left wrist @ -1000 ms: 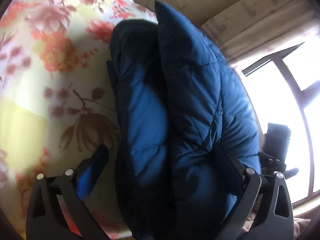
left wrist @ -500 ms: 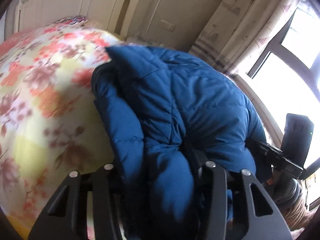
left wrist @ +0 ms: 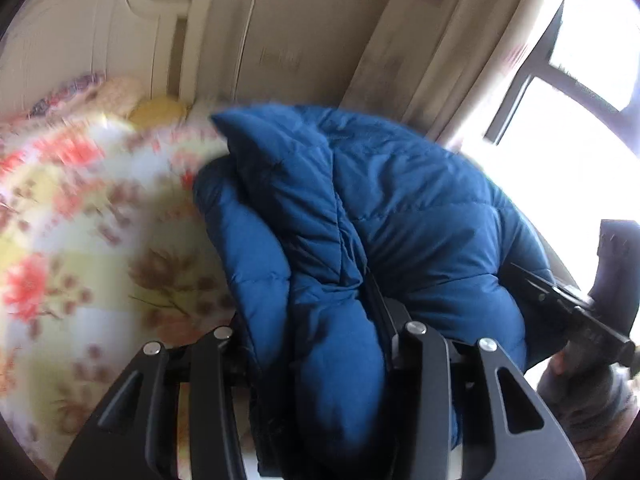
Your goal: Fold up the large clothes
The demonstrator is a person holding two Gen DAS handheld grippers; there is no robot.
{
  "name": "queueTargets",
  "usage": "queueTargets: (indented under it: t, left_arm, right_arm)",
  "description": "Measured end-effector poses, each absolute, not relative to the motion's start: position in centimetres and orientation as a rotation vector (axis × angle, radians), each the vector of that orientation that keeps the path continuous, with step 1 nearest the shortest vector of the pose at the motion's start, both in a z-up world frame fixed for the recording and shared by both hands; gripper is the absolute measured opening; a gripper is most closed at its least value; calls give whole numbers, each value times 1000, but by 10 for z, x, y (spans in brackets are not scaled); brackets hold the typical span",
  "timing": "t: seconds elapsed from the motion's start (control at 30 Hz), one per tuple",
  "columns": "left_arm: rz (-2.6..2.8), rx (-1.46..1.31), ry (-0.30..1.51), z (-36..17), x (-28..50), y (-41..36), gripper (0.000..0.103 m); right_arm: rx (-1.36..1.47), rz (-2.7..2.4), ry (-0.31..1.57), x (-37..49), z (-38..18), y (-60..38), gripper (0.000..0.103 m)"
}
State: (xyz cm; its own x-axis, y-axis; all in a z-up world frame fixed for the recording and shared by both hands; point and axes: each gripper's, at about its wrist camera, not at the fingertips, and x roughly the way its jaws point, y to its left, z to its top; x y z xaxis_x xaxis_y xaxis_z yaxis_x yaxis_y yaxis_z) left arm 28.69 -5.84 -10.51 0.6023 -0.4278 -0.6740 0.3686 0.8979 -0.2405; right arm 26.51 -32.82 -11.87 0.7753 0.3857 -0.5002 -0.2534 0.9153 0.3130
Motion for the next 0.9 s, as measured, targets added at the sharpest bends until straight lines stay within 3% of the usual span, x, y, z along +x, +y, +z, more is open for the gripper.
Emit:
queueTargets:
  t: [0.17, 0.23, 0.27, 0.33, 0.4, 0.57, 0.9]
  left_arm:
    - [-395, 11, 758, -103, 285, -76, 56]
    - [-367, 42, 742, -100, 280, -74, 69]
    - [-317, 63, 715, -97, 272, -69, 83]
    - [-285, 82, 673, -93, 255, -53, 87]
    - [-212, 110, 625, -88, 236, -46, 99]
    - [-95, 189, 512, -63, 176, -43, 101]
    - [-4, 164, 272, 10, 70, -45, 101]
  right_arm:
    - [336, 300, 650, 279, -141, -343, 71]
    - [320, 277, 653, 278, -138, -339, 77]
    - [326, 261, 659, 276, -137, -338, 82]
    - [343, 229, 672, 270, -134, -330, 83]
    - [353, 207, 657, 254, -127, -334, 87]
    - [230, 159, 621, 204, -112, -326, 88]
    - [42, 64, 354, 95, -62, -301, 88]
